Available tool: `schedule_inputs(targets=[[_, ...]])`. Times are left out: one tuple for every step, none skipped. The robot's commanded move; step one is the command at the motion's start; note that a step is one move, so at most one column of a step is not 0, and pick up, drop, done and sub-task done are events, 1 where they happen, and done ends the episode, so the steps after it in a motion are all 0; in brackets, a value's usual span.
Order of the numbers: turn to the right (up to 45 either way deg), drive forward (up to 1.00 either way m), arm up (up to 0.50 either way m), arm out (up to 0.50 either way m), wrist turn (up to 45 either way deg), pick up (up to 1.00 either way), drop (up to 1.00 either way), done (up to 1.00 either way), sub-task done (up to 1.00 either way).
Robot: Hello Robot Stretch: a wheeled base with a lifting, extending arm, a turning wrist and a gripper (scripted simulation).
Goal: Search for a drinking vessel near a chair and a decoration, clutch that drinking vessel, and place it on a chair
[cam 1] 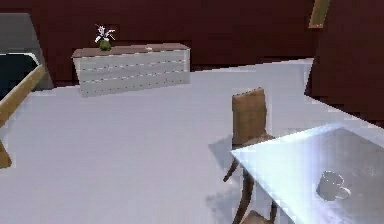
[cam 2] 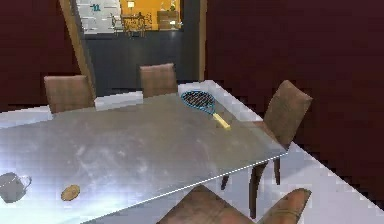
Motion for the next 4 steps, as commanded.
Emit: schedule_inputs(targets=[[45.0,0.00,0.00,0.00,0.0,0.00,0.00,0.00,0.00],[21.0,0.00,0.00,0.00,0.0,0.00,0.00,0.00,0.00],[0.0,0.05,0.00,0.00,0.0,0.00,0.00,0.00,0.00],[-45.0,0.00,0.00,0.00,0.0,0.00,0.00,0.00,0.00]])
